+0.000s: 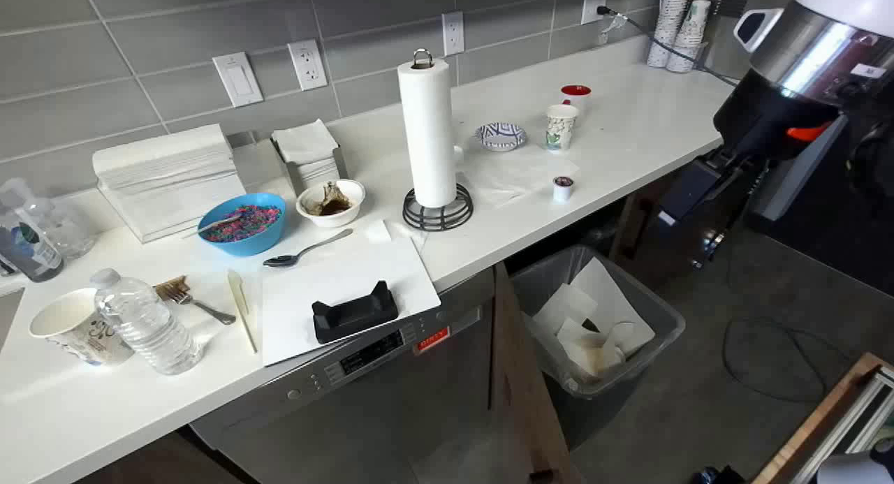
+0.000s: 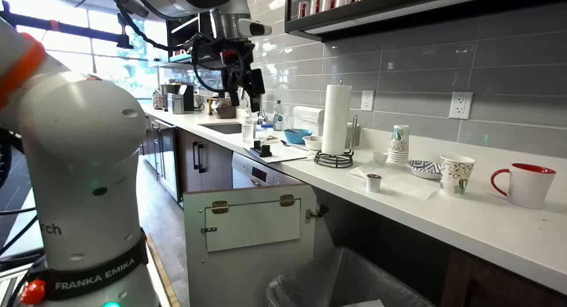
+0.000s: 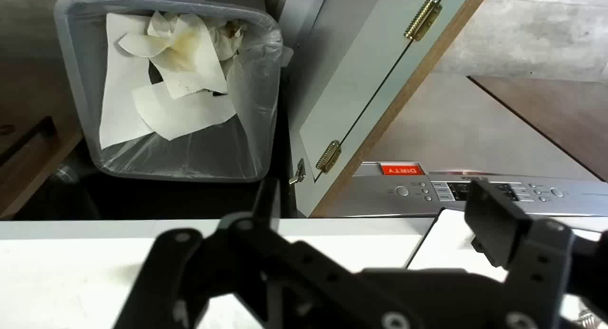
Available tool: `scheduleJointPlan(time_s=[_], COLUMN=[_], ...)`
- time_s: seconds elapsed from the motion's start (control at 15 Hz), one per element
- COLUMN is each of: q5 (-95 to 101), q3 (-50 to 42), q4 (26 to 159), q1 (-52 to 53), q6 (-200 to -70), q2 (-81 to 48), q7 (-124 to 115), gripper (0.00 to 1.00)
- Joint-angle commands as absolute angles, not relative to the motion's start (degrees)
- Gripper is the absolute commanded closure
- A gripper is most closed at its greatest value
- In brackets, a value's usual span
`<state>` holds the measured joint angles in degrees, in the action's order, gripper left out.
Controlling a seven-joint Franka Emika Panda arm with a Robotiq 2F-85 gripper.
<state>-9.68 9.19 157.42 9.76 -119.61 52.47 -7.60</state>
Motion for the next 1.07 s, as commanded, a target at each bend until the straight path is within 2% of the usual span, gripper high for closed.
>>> scheduleJointPlan(time_s=[0.0,0.67,0.8,1.0], q5=[-9.69,-9.69,-5.83,-1.85], q3=[9.21,9.21,9.89,6.18], q4=[157.27,157.26,157.21,158.12], q1=[9.68,9.68,4.18,-1.90], q6=[-119.41,-119.41,-119.63,-122.77], q2=[52.46,52.46,54.54,55.10], q7=[-7.54,-7.54,-11.62,-12.01], gripper=[0.00,0.00,0.00,0.00])
